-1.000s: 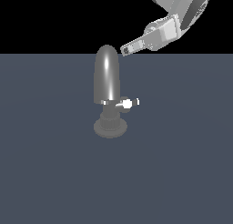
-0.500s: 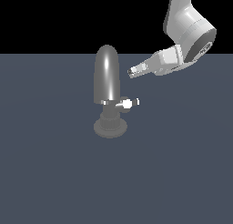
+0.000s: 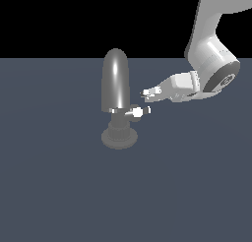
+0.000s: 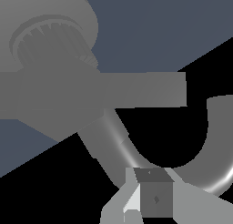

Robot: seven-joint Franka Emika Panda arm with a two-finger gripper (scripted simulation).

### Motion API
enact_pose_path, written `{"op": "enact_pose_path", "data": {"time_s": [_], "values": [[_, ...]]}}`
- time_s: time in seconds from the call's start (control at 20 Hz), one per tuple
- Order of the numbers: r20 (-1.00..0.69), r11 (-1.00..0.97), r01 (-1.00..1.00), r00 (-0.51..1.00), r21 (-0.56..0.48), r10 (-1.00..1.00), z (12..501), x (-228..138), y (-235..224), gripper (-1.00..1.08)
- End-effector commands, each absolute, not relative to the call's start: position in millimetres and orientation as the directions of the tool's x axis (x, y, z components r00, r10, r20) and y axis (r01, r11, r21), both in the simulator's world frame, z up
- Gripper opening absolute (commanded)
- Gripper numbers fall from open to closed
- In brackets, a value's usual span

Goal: Turn on the faucet by rotating a designated handle.

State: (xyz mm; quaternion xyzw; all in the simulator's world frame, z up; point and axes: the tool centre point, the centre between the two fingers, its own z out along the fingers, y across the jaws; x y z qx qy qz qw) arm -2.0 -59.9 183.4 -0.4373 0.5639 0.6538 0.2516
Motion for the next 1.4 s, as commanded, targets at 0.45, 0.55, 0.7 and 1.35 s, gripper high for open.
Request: {"op": "enact_pose_path", "data": {"time_s": [0.45, 0.55, 0.7, 1.35], "values": [[-0.843, -0.221, -0.813, -0.519, 0.538, -0.141, 176, -5, -60, -1.00], [-0.843, -0.221, -0.813, -0.519, 0.538, -0.141, 173, -8, -61, -1.00], [-0.843, -0.221, -0.813, -0.519, 0.538, -0.141, 164, -18, -63, -1.00], [-0.855, -0.223, -0.825, -0.499, 0.519, -0.143, 136, -38, -69, -1.00]]}}
